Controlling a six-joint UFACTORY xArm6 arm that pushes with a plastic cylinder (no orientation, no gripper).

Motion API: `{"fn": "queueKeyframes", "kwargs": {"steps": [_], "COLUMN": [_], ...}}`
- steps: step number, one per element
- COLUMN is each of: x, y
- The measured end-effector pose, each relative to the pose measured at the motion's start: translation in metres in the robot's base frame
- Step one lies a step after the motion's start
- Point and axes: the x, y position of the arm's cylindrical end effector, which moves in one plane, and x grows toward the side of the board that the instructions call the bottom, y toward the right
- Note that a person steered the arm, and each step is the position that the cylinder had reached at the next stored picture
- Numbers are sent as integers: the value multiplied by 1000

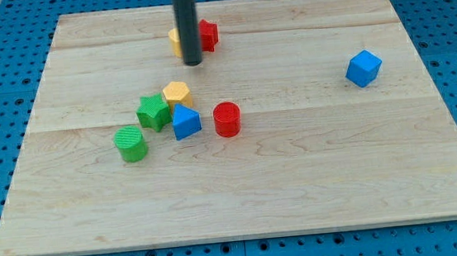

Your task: Move the yellow heart top left to the red star

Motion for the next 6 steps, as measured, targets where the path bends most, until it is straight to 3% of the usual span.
{"fn": "queueKeyframes", "kwargs": {"steps": [2,3,4,6], "x": [-64,-62,-35,-59], "y": [14,83,51,166]}}
